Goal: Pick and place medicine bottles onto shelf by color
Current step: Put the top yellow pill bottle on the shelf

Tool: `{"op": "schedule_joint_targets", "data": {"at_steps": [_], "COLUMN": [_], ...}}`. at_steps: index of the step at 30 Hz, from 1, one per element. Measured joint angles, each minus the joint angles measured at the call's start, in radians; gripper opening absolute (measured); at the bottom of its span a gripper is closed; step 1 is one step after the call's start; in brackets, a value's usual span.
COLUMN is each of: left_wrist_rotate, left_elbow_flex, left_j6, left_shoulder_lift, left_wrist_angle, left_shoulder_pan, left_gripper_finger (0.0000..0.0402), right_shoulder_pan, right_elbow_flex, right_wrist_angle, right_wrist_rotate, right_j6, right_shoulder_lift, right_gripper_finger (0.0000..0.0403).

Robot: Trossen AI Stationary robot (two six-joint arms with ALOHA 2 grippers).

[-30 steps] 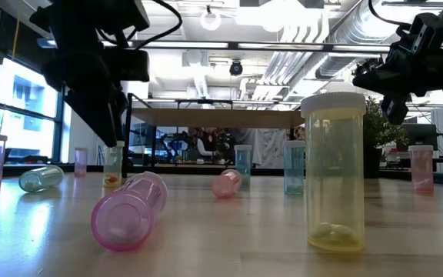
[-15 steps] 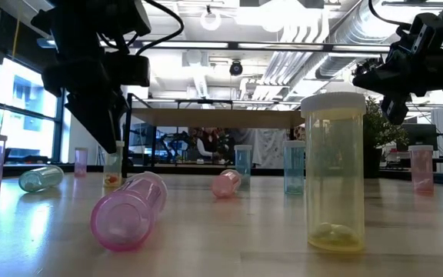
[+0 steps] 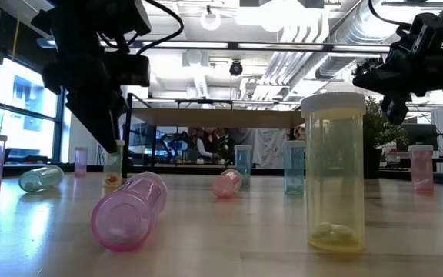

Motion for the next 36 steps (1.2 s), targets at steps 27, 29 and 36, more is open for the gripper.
{"op": "schedule_joint_targets", "data": {"at_steps": [27, 29, 36], "left_wrist_rotate": [-0.082, -0.099, -0.107], "left_elbow_flex": [0.738, 0.756, 0.763], "left_j6": [0.356, 0.399, 0.534], "left_shoulder_lift": [-0.009, -0.010, -0.004], "left_wrist_angle": [-0.460, -0.446, -0.369], "left_shoulder_pan": [0.427, 0.478, 0.651], "left_gripper_finger": [0.0119, 0.0119, 0.0119], "right_shoulder_pan": [0.000, 0.000, 0.000], "right_elbow_flex": [0.000, 0.000, 0.000], "right_wrist_angle": [0.000, 0.000, 0.000], "right_wrist_rotate": [0.000, 0.000, 0.000], "right_j6": [0.060, 0.060, 0.060], "right_shoulder_lift": [0.000, 0.000, 0.000], "right_gripper_finger": [0.0000, 0.0000, 0.0000]}}
